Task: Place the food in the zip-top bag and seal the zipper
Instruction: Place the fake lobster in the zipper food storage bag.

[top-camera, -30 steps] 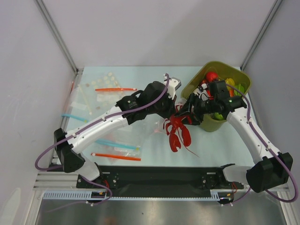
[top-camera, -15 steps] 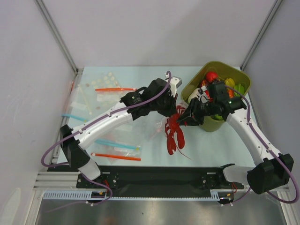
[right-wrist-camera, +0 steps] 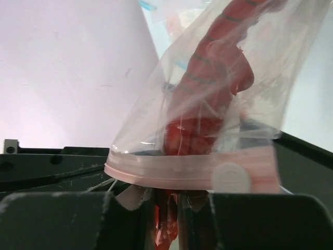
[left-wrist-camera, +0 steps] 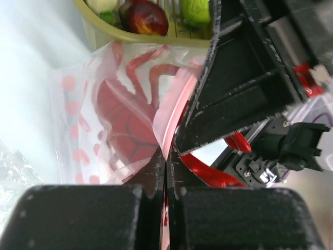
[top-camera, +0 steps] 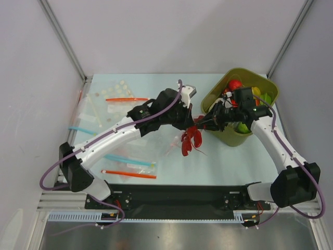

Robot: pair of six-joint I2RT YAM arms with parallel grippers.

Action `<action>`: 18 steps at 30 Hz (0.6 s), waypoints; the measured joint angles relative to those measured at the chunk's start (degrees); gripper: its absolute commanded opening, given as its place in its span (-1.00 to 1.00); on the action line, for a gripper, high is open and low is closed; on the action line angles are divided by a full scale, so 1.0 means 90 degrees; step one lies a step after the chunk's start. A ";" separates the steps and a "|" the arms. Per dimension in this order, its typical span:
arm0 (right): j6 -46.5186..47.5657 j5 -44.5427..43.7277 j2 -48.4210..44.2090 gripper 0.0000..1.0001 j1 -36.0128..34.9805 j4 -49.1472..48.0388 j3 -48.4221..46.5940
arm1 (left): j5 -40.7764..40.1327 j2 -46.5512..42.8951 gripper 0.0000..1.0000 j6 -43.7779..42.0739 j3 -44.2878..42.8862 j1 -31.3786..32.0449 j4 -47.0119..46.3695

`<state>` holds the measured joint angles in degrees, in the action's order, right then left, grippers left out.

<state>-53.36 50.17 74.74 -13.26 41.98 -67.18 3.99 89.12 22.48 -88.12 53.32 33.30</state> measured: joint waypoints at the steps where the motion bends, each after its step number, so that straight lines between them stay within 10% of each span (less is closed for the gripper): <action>1: -0.0102 0.0097 0.0049 -1.00 0.0017 -0.0107 0.0000 | 0.0070 -0.0083 -0.99 0.0005 0.0075 -0.0053 -0.0085; 6: -0.0447 0.0481 0.0245 -0.93 0.0056 -0.0593 -0.0078 | 0.0335 -0.0308 -1.00 0.0039 0.0121 -0.0291 -0.0289; 13: -0.0265 0.0357 0.0704 0.07 -0.0036 -0.0384 -0.0976 | 0.0933 -0.0345 -0.99 0.0452 -0.0053 -0.0721 -0.0440; 18: -0.0068 0.0005 0.0799 0.22 -0.0068 -0.0236 -0.1355 | 0.1243 -0.0119 -0.99 0.0928 -0.0520 -0.0942 -0.0265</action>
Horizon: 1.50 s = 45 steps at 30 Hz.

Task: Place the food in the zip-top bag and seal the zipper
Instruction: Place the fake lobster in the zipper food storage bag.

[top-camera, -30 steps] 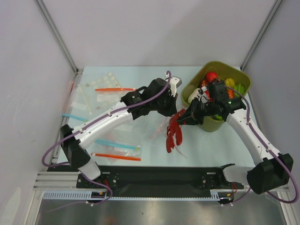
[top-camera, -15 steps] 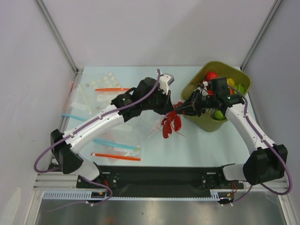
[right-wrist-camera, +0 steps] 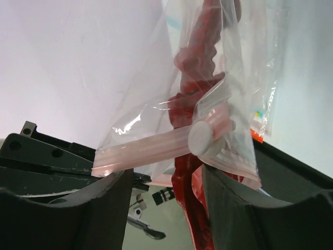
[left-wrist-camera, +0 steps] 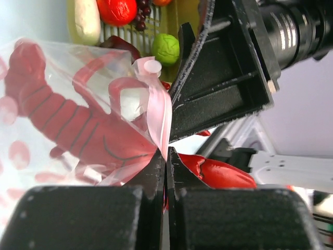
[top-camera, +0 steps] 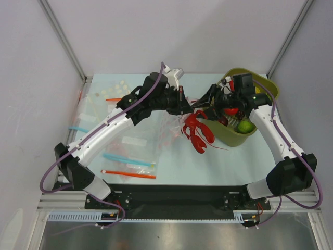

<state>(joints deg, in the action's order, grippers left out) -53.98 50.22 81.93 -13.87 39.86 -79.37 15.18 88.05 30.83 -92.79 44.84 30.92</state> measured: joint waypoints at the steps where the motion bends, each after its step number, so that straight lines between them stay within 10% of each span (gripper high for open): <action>1: 0.0017 -0.0078 0.0000 0.22 -0.0002 0.0029 -0.0017 | 0.0092 0.0041 -0.99 0.0141 -0.0027 -0.0056 0.0007; 35: 0.2514 -0.2016 -0.0544 0.39 -0.0787 0.1411 0.0005 | 0.0850 0.0576 -0.99 0.0855 -0.0508 -0.0780 0.0160; 45: 0.2618 -0.1804 -0.0942 -0.68 -0.0821 0.0945 0.0590 | 0.0852 0.0624 -0.99 0.0831 -0.0597 -0.0794 0.0260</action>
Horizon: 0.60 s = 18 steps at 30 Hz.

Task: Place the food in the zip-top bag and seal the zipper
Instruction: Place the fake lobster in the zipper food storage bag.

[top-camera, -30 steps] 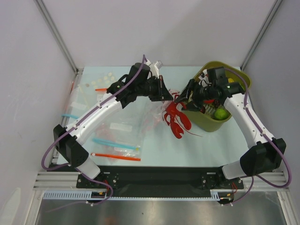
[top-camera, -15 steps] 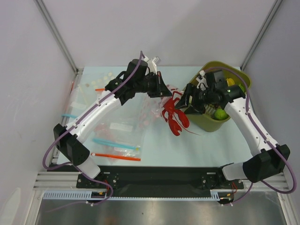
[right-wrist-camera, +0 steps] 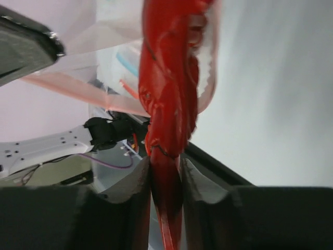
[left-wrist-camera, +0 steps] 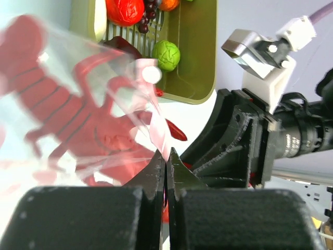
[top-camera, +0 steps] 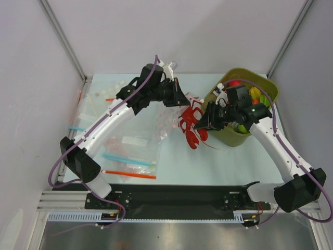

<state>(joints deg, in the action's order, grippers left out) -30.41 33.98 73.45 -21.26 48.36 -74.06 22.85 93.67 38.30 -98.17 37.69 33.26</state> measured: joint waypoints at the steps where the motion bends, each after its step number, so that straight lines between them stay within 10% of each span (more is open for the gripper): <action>1: 0.0024 0.0049 -0.0007 -0.81 -0.0002 -0.0039 0.0002 | -0.0007 0.0010 -0.99 -0.0032 -0.0010 0.0000 0.0024; 18: -0.1304 0.1836 0.0170 -1.00 0.0610 -0.0799 -0.0002 | -0.0877 0.0022 -0.99 -0.1183 -0.0216 0.0209 0.0656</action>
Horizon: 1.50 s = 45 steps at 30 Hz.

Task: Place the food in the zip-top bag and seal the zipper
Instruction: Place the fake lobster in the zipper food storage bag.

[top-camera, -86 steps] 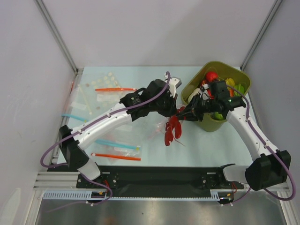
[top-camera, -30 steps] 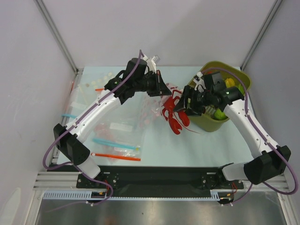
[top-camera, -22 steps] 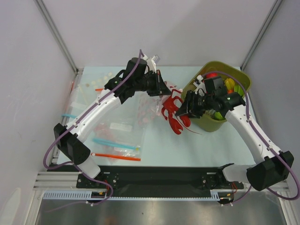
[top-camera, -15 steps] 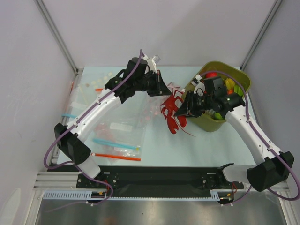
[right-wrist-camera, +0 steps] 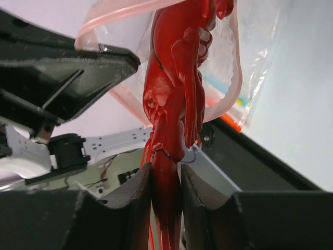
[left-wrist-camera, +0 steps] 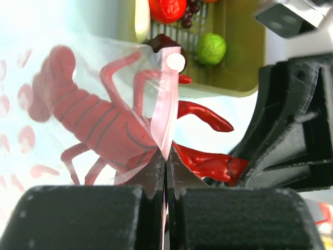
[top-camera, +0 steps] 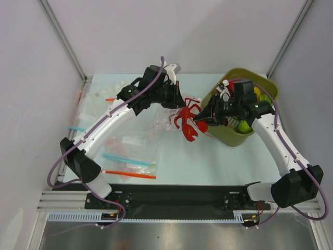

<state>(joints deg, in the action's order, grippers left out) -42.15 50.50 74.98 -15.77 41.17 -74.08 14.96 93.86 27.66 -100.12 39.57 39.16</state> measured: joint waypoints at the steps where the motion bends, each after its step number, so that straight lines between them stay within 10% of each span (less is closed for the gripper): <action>1: -0.0087 0.0100 0.0051 -1.00 -0.0002 0.0012 -0.0007 | -0.0175 0.0000 -0.99 -0.0151 -0.0078 0.0090 0.0126; 16: -0.0896 0.0862 0.0194 -1.00 0.0078 -0.0233 -0.0032 | -0.1234 0.0058 -0.99 -0.1792 -0.0784 0.1375 0.0515; 34: -0.1331 0.0260 0.0165 -0.97 0.0340 -0.0945 0.0141 | 0.0017 -0.0755 -0.99 0.0372 0.0294 0.0974 -0.0576; 40: -0.1054 -0.0559 0.0172 -0.20 -0.0010 -0.0636 -0.0289 | 0.0204 -0.0559 -0.99 0.0835 0.0073 0.0935 -0.0597; 45: -0.0644 -0.1134 0.0163 0.04 -0.0046 -0.0175 -0.0534 | 0.0306 -0.0374 -0.99 0.1377 0.0000 0.0631 -0.0529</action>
<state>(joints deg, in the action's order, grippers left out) -47.94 40.29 76.44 -16.19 39.59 -78.89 17.72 90.50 40.05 -100.12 45.25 34.39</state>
